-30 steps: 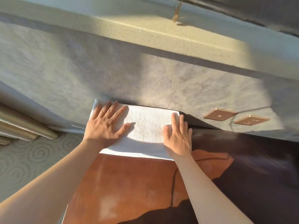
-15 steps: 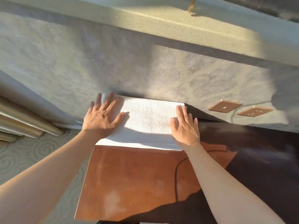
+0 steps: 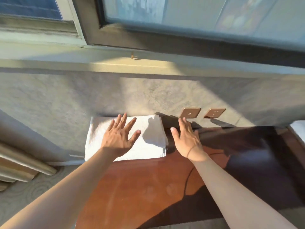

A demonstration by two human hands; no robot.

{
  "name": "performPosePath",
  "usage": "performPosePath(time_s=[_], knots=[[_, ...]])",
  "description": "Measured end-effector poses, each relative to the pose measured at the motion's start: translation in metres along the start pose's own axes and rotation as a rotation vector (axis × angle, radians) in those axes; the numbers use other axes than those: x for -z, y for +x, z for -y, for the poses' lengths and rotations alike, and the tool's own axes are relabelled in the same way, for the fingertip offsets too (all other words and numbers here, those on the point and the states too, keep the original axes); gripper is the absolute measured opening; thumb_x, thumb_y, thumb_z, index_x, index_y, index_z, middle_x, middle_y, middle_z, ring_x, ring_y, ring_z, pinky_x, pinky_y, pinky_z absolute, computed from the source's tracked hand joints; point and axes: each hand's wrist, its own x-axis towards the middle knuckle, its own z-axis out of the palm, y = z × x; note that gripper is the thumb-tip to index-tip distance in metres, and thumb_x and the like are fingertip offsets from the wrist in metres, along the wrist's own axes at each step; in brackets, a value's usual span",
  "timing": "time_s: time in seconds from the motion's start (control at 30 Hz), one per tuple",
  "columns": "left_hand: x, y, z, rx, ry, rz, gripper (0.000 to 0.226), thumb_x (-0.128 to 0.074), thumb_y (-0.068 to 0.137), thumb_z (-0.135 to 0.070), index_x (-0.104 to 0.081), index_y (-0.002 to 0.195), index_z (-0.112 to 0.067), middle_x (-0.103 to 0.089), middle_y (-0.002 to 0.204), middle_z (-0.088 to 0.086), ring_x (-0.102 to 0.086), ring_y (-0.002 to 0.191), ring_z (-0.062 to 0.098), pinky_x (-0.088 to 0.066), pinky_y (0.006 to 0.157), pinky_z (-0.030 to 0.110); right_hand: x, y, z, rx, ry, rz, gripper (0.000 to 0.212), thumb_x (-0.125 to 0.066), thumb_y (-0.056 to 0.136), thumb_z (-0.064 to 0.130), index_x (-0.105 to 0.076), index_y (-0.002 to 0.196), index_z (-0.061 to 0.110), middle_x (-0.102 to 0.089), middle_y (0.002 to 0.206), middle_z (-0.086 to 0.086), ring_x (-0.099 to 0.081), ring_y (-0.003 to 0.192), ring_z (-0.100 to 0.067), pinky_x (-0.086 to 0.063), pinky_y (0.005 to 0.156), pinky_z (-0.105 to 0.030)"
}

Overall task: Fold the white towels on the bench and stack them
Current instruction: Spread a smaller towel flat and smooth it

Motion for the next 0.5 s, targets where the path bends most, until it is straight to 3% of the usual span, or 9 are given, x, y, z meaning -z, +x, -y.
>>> performPosePath(time_s=[0.2, 0.3, 0.5], knots=[[0.007, -0.016, -0.158, -0.187, 0.006, 0.089, 0.087, -0.004, 0.089, -0.078, -0.019, 0.161, -0.031, -0.012, 0.170, 0.000, -0.013, 0.156, 0.020, -0.015, 0.125, 0.040, 0.060, -0.071, -0.090, -0.028, 0.060, -0.136, 0.069, -0.019, 0.104, 0.056, -0.013, 0.162, 0.020, -0.006, 0.170, -0.002, -0.007, 0.156, -0.019, -0.006, 0.127, -0.042], [0.001, -0.032, -0.256, -0.307, 0.039, 0.067, 0.083, -0.010, 0.094, -0.076, -0.024, 0.160, -0.028, -0.019, 0.169, 0.004, -0.019, 0.154, 0.024, -0.019, 0.123, 0.043, 0.084, -0.119, -0.151, -0.064, 0.035, -0.175, 0.074, -0.012, 0.101, 0.060, -0.008, 0.162, 0.018, -0.003, 0.170, -0.002, -0.005, 0.157, -0.018, -0.005, 0.125, -0.046], [-0.026, -0.072, -0.440, -0.526, 0.090, 0.024, 0.077, -0.013, 0.097, -0.071, -0.025, 0.159, -0.028, -0.022, 0.168, 0.004, -0.023, 0.153, 0.024, -0.024, 0.120, 0.041, 0.143, -0.217, -0.280, -0.162, 0.046, -0.274, 0.072, -0.017, 0.103, 0.060, -0.013, 0.162, 0.018, -0.006, 0.170, -0.005, -0.007, 0.156, -0.023, -0.010, 0.124, -0.050]])
